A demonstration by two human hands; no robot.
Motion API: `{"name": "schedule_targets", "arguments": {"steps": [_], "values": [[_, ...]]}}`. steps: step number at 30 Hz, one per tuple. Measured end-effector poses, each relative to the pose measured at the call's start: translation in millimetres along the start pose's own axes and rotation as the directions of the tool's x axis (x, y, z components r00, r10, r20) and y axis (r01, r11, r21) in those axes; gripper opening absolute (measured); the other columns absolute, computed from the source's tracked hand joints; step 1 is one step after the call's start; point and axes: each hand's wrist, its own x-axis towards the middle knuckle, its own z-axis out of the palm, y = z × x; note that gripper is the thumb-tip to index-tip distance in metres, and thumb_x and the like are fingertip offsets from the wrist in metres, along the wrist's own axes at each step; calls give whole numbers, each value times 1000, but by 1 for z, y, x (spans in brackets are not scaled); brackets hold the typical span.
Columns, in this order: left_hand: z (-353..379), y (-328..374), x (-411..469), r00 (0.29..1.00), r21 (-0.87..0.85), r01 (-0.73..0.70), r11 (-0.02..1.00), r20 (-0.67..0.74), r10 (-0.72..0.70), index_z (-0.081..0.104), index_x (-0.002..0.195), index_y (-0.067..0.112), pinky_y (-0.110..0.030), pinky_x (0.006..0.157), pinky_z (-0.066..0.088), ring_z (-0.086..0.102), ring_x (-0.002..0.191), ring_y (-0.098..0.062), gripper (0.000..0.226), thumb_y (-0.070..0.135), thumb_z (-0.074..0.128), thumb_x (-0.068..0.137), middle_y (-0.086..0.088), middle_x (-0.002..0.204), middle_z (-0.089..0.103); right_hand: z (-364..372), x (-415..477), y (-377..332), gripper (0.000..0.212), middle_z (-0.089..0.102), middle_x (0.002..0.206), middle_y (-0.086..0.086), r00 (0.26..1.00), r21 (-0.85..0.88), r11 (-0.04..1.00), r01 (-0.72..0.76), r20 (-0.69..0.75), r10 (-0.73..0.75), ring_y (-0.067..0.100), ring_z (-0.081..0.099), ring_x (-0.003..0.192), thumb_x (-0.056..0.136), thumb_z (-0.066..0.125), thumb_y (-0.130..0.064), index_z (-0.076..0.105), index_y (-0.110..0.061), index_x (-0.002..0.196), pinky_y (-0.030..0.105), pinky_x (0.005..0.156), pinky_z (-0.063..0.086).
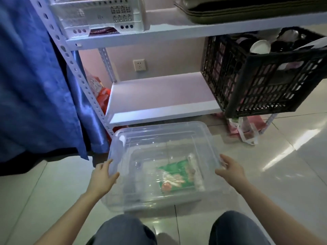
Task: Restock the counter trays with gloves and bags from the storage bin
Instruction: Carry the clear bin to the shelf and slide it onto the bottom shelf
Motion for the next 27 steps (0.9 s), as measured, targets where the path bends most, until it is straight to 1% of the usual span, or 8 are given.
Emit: {"name": "schedule_targets", "arguments": {"steps": [2, 5, 8, 10, 12, 17, 21, 27], "values": [[8, -14, 0, 997, -42, 70, 997, 26, -69, 40, 140, 10, -42, 98, 40, 51, 116, -39, 65, 22, 69, 84, -25, 131, 49, 9, 6, 1, 71, 60, 131, 12, 999, -62, 998, 12, -43, -15, 27, 57, 119, 74, 74, -6, 47, -12, 139, 33, 89, 45], [16, -22, 2, 995, -138, 101, 985, 30, -98, 40, 141, 13, -45, 96, 46, 55, 112, -37, 62, 23, 66, 85, -22, 130, 49, 19, 16, 0, 66, 62, 127, 16, 993, -150, 988, 46, -102, -61, 34, 59, 112, 74, 72, -6, 50, -11, 136, 38, 91, 45], [23, -17, 4, 992, -168, 109, 980, -50, -119, 43, 136, 18, -41, 88, 49, 59, 98, -30, 49, 27, 59, 91, -17, 126, 50, 26, 30, 1, 63, 58, 130, 20, 990, -211, 977, 38, -125, -65, 38, 56, 114, 77, 69, -2, 48, -6, 136, 41, 96, 43], [27, -14, 5, 987, -166, 99, 981, -112, -118, 45, 130, 21, -35, 78, 47, 56, 82, -22, 39, 28, 54, 93, -14, 120, 50, 28, 39, 0, 61, 55, 132, 23, 991, -209, 978, 14, -126, -41, 40, 53, 118, 80, 67, -3, 47, -5, 137, 45, 99, 42], [32, -15, 6, 983, -176, 104, 979, -130, -128, 45, 126, 22, -34, 74, 44, 52, 76, -20, 33, 26, 52, 94, -13, 115, 49, 30, 45, 0, 54, 54, 131, 25, 991, -220, 975, 20, -127, -49, 42, 51, 118, 85, 62, -7, 47, -5, 137, 47, 98, 42], [37, -17, 4, 975, -281, 138, 950, -131, -181, 43, 120, 23, -36, 77, 51, 53, 74, -17, 30, 21, 53, 92, -9, 115, 42, 36, 46, 6, 48, 56, 130, 25, 988, -232, 973, 12, -148, -47, 40, 52, 119, 91, 56, -11, 46, -12, 138, 43, 97, 40], [45, -22, -7, 969, -362, 128, 923, -151, -194, 43, 117, 22, -31, 76, 44, 51, 75, -8, 31, 18, 56, 89, -6, 113, 40, 35, 41, 14, 48, 58, 129, 23, 988, -175, 984, -21, -157, -6, 38, 54, 118, 89, 59, -12, 48, -19, 135, 41, 91, 43], [40, -26, 3, 971, -406, 130, 904, -132, -199, 46, 121, 25, -43, 90, 52, 52, 94, -21, 30, 23, 55, 93, -10, 121, 45, 31, 54, 7, 54, 59, 125, 19, 990, -149, 986, -69, -129, 50, 38, 57, 105, 88, 60, -16, 44, -18, 140, 38, 84, 43]]}}
